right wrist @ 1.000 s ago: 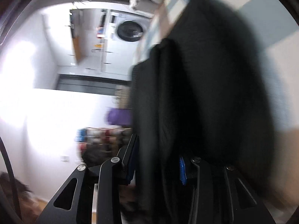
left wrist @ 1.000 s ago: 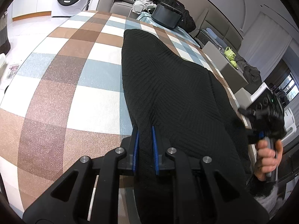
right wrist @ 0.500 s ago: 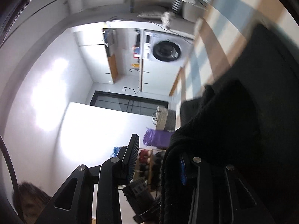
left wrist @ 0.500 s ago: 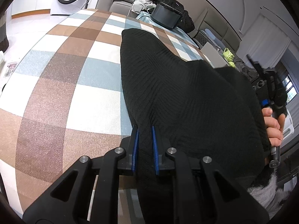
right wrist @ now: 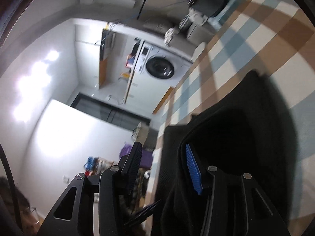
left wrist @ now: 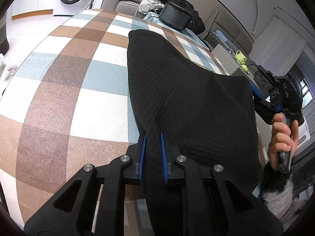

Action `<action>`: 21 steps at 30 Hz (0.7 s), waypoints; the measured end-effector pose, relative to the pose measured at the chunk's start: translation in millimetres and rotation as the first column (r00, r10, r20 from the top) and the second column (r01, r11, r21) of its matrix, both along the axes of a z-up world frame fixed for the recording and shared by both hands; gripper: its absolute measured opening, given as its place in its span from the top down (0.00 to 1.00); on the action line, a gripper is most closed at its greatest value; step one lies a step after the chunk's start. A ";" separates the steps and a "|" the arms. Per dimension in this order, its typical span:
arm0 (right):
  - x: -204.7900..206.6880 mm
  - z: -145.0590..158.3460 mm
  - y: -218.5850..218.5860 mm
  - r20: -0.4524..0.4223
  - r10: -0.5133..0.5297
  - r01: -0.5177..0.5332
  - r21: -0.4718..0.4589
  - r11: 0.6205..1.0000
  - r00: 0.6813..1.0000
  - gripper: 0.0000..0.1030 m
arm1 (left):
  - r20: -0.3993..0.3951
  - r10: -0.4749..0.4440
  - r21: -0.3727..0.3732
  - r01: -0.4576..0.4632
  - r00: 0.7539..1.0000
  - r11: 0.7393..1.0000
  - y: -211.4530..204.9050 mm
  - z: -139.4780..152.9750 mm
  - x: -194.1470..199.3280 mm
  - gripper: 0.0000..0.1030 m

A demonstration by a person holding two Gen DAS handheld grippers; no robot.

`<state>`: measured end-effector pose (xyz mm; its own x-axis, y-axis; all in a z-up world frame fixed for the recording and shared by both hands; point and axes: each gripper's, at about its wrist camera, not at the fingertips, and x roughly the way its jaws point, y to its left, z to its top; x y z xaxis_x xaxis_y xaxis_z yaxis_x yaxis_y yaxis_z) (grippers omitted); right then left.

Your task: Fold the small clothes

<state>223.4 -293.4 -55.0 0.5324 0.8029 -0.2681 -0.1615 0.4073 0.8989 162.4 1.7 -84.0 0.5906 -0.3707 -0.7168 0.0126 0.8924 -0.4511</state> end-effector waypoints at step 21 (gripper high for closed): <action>24.9 25.6 46.7 0.193 0.051 0.036 -0.421 0.906 0.980 0.94 | 0.004 0.002 0.012 -0.002 1.000 1.000 0.0 -0.3 -0.1 0.89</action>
<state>248.3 -246.7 -29.4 0.6029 0.6427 -0.4728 -0.3206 0.7378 0.5941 162.3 1.8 -84.4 0.5943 -0.3610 -0.7187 0.0124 0.8976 -0.4406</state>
